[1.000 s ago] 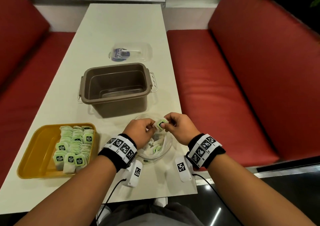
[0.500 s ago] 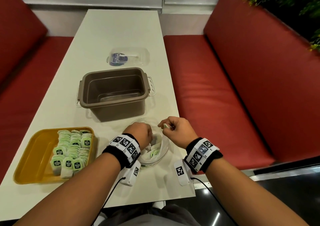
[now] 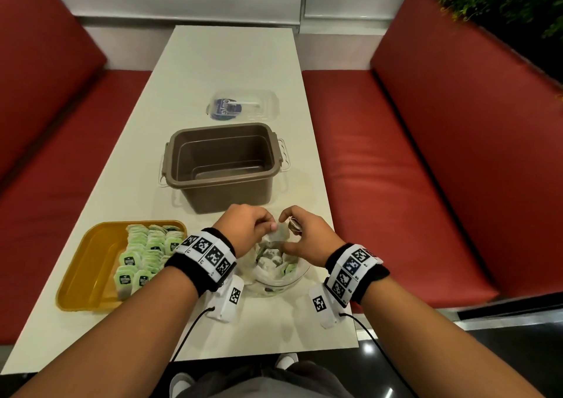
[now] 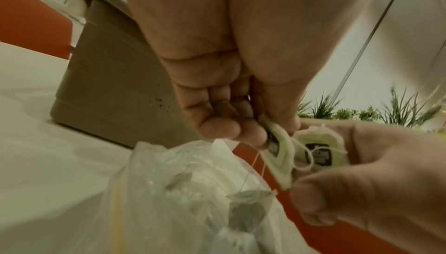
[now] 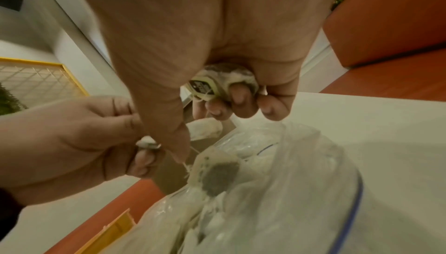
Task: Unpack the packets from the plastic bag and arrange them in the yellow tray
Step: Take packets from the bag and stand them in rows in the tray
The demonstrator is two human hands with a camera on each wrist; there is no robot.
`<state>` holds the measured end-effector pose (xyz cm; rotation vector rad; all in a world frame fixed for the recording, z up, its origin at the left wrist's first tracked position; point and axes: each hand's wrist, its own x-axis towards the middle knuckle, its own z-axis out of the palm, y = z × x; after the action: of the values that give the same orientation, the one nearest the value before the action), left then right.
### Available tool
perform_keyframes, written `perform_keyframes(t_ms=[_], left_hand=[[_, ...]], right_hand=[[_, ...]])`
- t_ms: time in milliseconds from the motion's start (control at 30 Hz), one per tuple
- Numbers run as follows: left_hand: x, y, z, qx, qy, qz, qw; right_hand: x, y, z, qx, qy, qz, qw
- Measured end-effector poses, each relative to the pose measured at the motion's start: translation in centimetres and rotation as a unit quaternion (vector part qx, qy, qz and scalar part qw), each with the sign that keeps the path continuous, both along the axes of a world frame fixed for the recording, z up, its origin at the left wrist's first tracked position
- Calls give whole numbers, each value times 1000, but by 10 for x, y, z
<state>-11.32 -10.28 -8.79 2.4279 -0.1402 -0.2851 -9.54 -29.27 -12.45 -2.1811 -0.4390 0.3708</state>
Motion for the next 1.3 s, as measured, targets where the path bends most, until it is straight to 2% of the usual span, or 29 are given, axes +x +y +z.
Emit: perform_keyframes(t_ms=[67, 133, 333, 500, 700, 967, 1067, 1200, 1300], left_hand=[[-5, 8, 8, -26, 17, -11, 999], [-8, 16, 13, -15, 20, -31, 999], [-11, 46, 20, 46, -77, -16, 996], [-20, 73, 29, 42, -132, -29, 990], [-32, 106, 51, 10, -157, -38, 987], [-48, 149, 68, 5, -107, -19, 994], [-55, 166, 72, 48, -61, -29, 997], [-64, 193, 74, 99, -38, -16, 994], [-69, 215, 68, 165, -6, -6, 986]], right_hand=[[0, 7, 3, -16, -13, 3, 1000], [0, 14, 6, -28, -17, 6, 999], [-6, 42, 16, -20, -10, 17, 1000], [-17, 70, 27, 15, -7, 36, 999], [-24, 107, 38, 19, -47, 33, 998], [-38, 156, 52, 50, -54, 49, 996], [-43, 174, 50, 27, -46, 58, 997], [-50, 196, 47, 6, -18, 83, 996], [-54, 210, 42, -28, -13, 68, 997]])
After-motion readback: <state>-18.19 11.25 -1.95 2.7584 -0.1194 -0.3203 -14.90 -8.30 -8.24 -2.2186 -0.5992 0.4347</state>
